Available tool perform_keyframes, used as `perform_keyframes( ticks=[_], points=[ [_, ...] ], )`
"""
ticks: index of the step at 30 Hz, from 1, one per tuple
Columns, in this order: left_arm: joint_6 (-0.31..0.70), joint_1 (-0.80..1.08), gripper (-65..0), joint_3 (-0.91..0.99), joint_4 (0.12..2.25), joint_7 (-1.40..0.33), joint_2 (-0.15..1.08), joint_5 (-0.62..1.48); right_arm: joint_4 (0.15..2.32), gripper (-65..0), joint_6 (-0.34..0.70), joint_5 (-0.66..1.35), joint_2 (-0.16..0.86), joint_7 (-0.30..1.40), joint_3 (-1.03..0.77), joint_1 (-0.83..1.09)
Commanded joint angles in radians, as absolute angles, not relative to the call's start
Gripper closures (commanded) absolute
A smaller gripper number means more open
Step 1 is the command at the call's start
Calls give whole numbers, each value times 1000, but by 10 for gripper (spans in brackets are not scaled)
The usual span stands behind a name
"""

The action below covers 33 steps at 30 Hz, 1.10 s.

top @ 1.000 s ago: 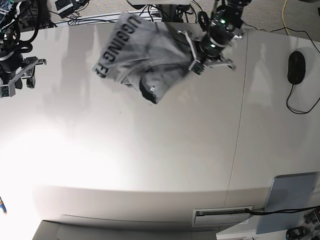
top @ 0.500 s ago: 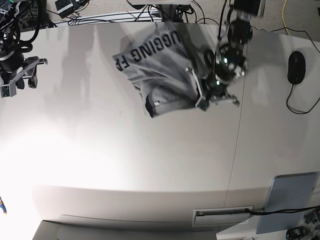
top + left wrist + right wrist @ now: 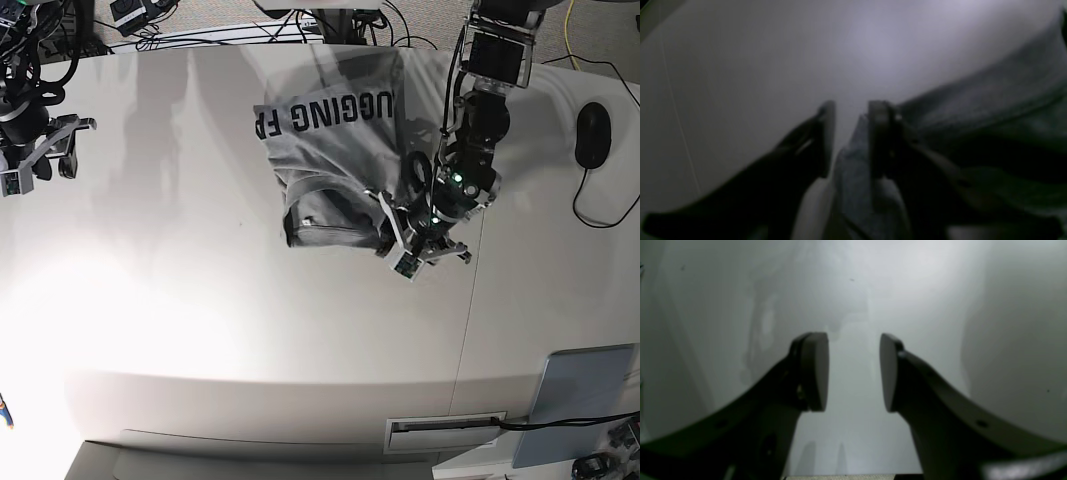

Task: Fold the T-shirt properly

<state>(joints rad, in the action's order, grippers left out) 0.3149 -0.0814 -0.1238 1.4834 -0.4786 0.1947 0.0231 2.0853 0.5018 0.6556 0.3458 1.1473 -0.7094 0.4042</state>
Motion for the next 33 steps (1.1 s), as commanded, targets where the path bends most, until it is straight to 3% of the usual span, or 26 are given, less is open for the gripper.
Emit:
perform_keyframes(
  ticks=[1,7,10,24,33],
  points=[
    [312,-109,-227,-122,1501,-466,197,44,2099,-251,506,665,363,1121,-714,402],
    [311,-116,-247,-121,1522,-517,198,68,2099,-251,508,680,363,1107,-713,402],
    [312,-108,-247,-118,1553,-546,200,90,2099,-251,559,731,363,1099,-688,401],
    [316,69,-247,115,1690,-595,200,189,2099,-251,554,518,363,1027,-239,215],
    [368,217,-247,263,1691,-593,200,259,1964,-251,542,485,363,1011,-80,46]
  ],
)
